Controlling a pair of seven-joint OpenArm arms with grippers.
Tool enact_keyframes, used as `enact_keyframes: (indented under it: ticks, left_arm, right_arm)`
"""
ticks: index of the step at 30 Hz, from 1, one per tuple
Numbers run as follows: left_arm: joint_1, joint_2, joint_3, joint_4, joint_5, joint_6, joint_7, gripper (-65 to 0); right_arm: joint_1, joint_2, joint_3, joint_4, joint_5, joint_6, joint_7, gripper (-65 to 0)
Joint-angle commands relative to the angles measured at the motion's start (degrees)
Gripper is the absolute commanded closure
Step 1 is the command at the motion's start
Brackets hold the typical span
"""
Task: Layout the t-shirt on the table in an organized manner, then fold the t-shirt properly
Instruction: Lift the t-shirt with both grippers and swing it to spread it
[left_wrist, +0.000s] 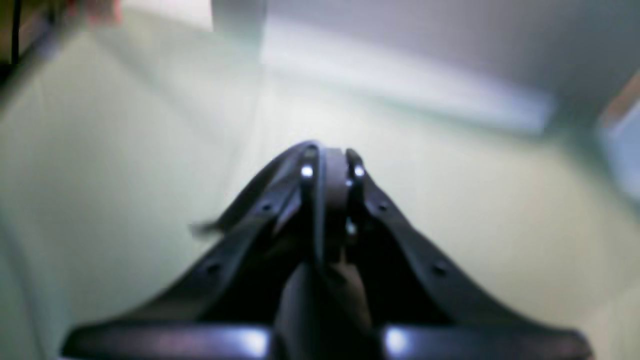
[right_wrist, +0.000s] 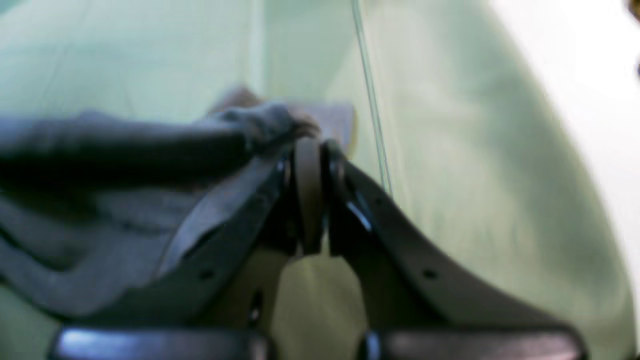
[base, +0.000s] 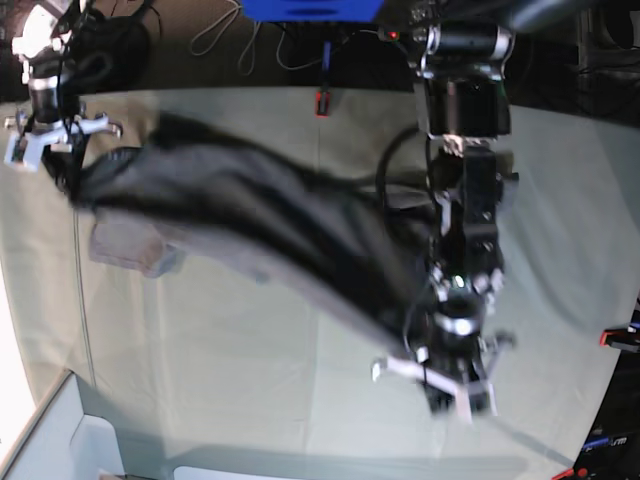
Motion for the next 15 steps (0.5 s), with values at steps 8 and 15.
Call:
enact_keyframes:
  ticks: [8, 15]
  left_arm:
    - [-14.32, 1.34, 0.03, 4.00, 0.19, -0.01, 2.56, 0.0]
    - [-24.70, 2.31, 0.12, 3.82, 0.19, 0.08, 2.47, 0.0]
  right_arm:
    - [17.25, 1.56, 0.01, 8.25, -2.61, 1.26, -8.75, 0.0]
    - [38.70, 4.03, -1.66, 8.16, -9.73, 1.26, -18.69, 0.0]
